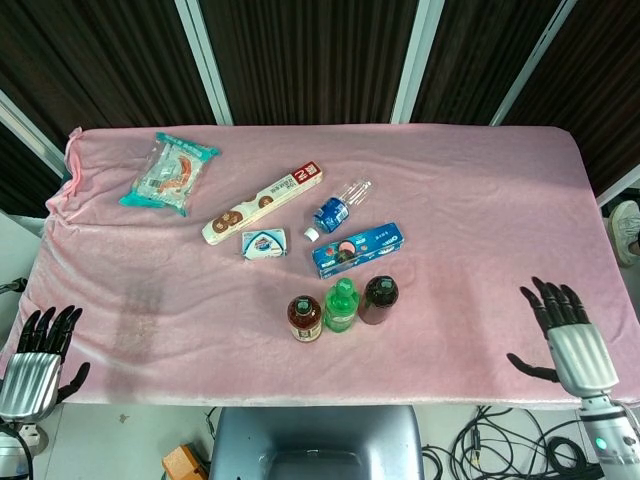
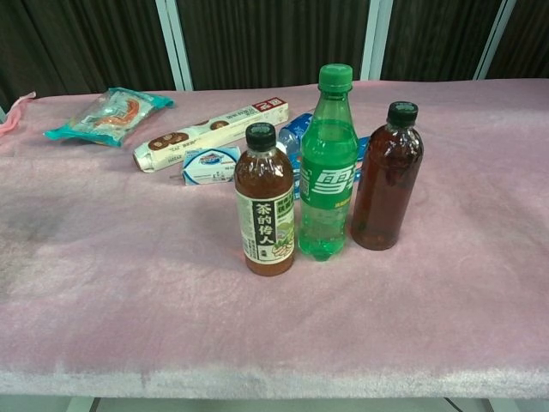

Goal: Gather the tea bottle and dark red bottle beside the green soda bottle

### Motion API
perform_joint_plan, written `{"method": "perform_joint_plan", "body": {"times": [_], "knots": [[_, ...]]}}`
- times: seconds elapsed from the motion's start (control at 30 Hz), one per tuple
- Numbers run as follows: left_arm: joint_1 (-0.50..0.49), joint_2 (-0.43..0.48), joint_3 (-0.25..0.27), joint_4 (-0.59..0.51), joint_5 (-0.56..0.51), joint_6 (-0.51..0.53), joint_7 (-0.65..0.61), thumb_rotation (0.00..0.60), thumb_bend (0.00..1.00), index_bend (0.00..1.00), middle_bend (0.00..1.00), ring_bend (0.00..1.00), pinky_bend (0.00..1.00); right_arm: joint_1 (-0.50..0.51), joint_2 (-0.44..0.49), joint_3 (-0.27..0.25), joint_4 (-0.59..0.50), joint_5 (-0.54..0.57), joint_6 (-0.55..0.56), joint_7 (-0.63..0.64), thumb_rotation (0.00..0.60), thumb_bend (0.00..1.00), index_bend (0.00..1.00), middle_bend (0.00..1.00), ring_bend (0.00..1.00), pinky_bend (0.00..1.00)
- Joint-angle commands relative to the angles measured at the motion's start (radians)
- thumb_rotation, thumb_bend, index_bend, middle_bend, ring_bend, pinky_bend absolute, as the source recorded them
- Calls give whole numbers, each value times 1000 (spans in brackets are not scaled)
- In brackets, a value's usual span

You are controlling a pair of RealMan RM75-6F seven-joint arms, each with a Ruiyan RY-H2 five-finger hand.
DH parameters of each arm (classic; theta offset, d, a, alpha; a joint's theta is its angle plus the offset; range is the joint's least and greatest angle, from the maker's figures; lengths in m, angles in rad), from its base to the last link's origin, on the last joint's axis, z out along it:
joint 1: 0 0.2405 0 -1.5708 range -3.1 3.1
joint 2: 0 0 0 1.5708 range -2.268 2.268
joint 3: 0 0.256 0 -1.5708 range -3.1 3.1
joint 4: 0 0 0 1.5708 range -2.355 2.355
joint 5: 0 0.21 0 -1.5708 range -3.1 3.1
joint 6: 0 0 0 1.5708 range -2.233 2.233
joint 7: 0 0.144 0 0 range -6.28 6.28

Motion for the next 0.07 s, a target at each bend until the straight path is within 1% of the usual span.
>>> {"method": "perform_joint_plan", "body": {"times": [0.03,0.07], "knots": [[3,4,5,-8,7,2,3,600,311,0,77,0,0,-38,22,-7,-31,19,6,-42,600,287,0,0,0,0],[4,5,5,-10,7,1,6,600,311,0,78,0,0,-37,22,-6,-33,20,-2,-45,600,287,0,0,0,0]]}}
